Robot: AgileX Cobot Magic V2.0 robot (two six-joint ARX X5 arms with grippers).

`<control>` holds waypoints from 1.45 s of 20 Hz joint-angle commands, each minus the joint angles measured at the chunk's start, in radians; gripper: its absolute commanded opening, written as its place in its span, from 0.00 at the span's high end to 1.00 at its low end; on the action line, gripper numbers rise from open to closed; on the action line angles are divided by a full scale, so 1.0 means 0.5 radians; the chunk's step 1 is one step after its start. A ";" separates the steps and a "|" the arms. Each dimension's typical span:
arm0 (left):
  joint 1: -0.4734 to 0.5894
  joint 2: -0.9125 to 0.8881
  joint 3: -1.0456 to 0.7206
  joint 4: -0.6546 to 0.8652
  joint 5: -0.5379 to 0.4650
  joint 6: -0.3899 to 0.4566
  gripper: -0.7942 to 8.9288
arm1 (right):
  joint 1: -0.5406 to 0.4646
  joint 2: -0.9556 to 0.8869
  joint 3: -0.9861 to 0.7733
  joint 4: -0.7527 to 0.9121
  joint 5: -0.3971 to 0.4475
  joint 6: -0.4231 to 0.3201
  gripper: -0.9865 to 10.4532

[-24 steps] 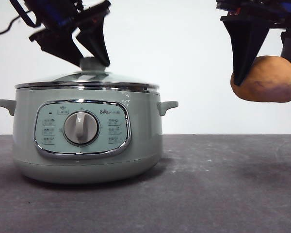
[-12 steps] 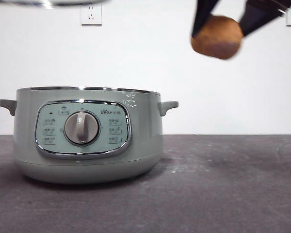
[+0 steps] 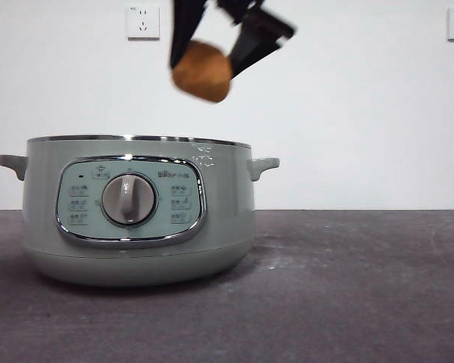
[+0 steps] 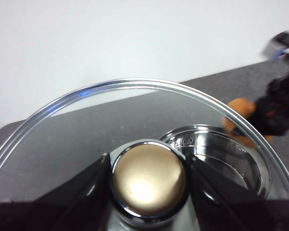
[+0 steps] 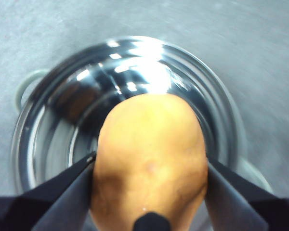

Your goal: Pick up the potato,open the lid,put the potato in the pot,close the lid

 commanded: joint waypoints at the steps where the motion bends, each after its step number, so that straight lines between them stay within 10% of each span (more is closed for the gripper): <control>1: -0.005 -0.012 0.032 0.072 -0.011 0.017 0.93 | 0.031 0.217 0.145 0.009 -0.002 -0.081 0.92; 21: -0.005 -0.010 0.031 -0.018 -0.048 0.018 0.93 | 0.096 0.787 0.268 -0.004 -0.004 -0.237 0.91; 25: -0.005 -0.011 0.031 -0.072 -0.047 0.018 0.93 | 0.101 0.787 0.268 -0.023 -0.002 -0.227 0.57; 29: -0.005 -0.010 0.031 -0.088 -0.047 0.017 0.93 | 0.101 0.755 0.269 -0.046 0.004 -0.217 0.52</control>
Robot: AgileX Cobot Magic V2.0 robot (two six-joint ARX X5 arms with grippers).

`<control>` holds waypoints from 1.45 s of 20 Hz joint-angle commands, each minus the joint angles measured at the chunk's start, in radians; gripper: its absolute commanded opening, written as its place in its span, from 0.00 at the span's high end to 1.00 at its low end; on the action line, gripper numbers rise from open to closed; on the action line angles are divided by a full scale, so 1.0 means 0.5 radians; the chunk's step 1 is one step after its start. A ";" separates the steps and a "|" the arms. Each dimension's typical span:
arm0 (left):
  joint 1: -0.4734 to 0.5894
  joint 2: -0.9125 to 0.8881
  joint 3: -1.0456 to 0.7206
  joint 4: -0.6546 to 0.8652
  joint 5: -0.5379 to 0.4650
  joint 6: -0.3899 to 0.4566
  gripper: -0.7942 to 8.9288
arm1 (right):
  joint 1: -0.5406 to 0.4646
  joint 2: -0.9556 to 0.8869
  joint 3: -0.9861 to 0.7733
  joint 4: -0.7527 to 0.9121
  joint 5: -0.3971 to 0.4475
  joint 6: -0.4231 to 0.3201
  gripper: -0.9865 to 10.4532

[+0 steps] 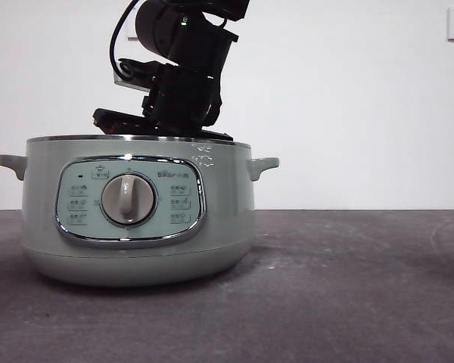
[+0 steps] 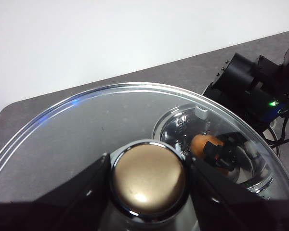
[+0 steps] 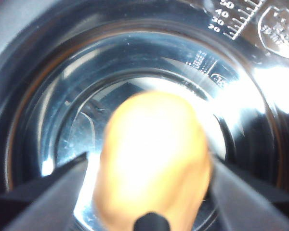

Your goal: Pick up the potato,open the lid,put the potato in the pot,close the lid

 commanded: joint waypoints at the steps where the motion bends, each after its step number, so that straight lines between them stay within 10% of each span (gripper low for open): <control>1: -0.005 -0.009 0.030 0.095 -0.005 0.017 0.93 | 0.007 -0.032 0.007 -0.025 0.008 0.006 0.52; 8: -0.005 0.410 0.030 0.363 0.028 0.017 0.93 | -0.021 -0.839 0.007 -0.346 0.221 0.006 0.53; 17: -0.009 1.295 0.030 0.992 0.630 -0.079 0.93 | -0.027 -1.572 0.007 -0.658 0.224 0.031 0.53; 29: -0.048 1.764 0.030 1.178 0.565 -0.121 0.93 | -0.027 -1.791 0.007 -0.890 0.229 0.091 0.53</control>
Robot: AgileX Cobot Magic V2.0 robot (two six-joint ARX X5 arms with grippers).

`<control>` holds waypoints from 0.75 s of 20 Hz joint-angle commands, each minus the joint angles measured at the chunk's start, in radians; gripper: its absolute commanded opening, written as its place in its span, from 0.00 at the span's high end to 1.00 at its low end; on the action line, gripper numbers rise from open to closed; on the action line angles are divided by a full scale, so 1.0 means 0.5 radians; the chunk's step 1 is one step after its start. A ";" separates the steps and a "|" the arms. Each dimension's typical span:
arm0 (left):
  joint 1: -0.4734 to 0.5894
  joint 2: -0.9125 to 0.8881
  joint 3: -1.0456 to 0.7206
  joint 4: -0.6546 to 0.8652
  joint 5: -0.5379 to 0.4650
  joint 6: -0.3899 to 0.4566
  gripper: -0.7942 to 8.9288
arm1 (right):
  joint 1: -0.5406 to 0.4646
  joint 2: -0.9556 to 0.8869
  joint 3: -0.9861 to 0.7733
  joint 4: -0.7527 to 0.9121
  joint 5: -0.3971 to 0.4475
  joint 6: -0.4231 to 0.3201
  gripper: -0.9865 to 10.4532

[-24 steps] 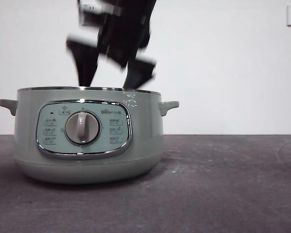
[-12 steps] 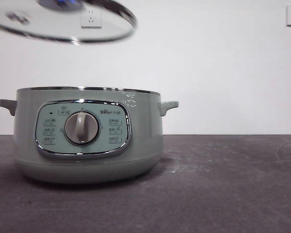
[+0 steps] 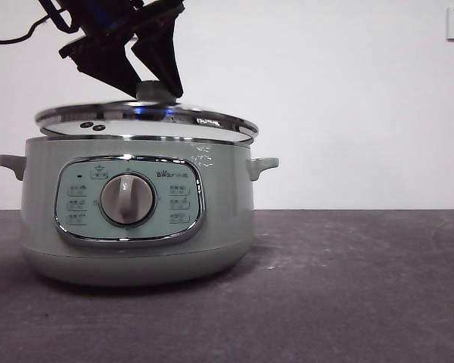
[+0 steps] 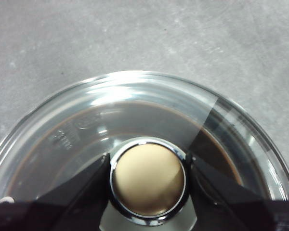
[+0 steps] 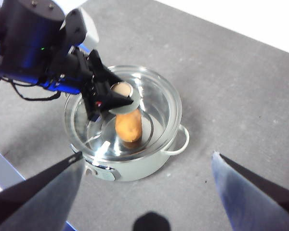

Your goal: Pick up the potato,open the lid,put the potato in the pot,close the lid

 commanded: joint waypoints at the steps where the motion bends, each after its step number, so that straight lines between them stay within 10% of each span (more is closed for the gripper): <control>1: -0.003 -0.014 0.030 0.076 -0.089 -0.012 0.93 | 0.001 0.003 -0.005 0.005 0.010 0.021 0.53; 15: -0.006 0.010 0.029 -0.155 -0.085 -0.028 0.93 | 0.001 0.003 -0.005 -0.006 0.006 0.022 0.53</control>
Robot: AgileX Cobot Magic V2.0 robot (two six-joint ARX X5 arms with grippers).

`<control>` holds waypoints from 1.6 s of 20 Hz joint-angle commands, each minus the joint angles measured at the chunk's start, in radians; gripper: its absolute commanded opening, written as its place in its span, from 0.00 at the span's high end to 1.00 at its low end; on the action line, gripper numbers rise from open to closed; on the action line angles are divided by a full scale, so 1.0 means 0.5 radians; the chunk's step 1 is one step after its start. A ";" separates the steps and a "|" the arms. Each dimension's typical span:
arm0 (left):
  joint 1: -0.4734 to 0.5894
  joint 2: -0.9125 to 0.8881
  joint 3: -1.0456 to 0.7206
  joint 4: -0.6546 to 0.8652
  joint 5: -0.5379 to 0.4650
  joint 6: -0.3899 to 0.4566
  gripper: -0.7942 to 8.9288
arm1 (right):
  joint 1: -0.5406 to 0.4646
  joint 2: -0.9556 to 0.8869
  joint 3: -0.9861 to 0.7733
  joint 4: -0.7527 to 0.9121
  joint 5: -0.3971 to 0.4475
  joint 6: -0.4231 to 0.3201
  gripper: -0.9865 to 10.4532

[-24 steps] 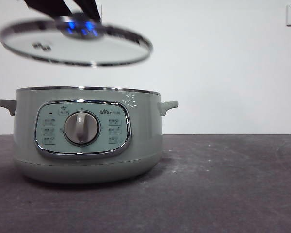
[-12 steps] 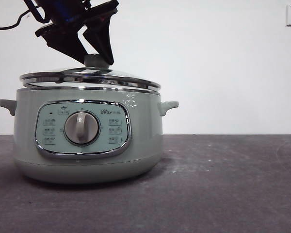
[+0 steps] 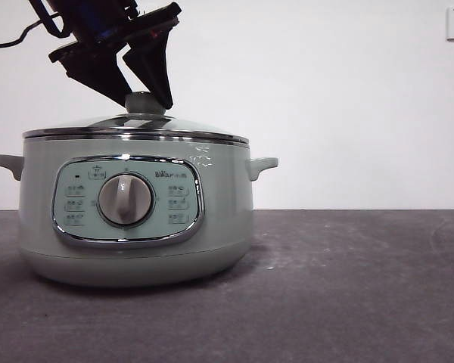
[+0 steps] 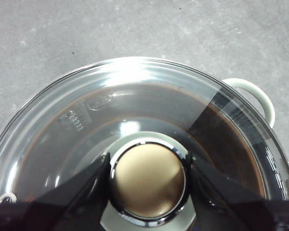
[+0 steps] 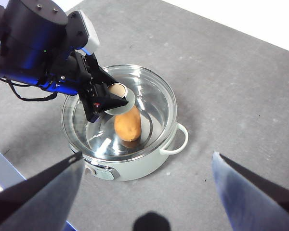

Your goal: Pick up the potato,open the lid,put the potato in the pot,close the lid

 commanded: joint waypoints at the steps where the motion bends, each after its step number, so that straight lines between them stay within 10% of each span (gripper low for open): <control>1: -0.005 0.006 0.026 -0.016 -0.011 -0.021 0.92 | 0.001 0.002 -0.005 -0.005 0.006 0.022 0.53; 3: -0.005 0.008 0.026 -0.015 -0.010 -0.021 0.88 | 0.001 0.002 -0.005 -0.008 0.005 0.027 0.53; 6: -0.001 0.008 0.026 -0.013 -0.011 -0.021 0.50 | 0.001 0.002 -0.005 -0.041 0.005 0.027 0.53; 16: -0.021 -0.278 0.027 0.002 -0.005 -0.040 0.47 | -0.024 0.002 -0.013 -0.110 0.237 0.018 0.54; 20: -0.043 -0.631 0.027 -0.191 -0.006 -0.040 0.53 | -0.042 -0.072 -0.130 -0.104 0.291 0.018 0.81; 23: -0.043 -0.829 0.027 -0.433 -0.014 -0.017 0.95 | -0.050 -0.238 -0.392 0.078 0.308 0.018 0.93; 32: -0.120 -1.440 -0.616 -0.049 -0.120 0.027 0.93 | -0.050 -0.998 -1.672 1.154 0.320 0.028 0.92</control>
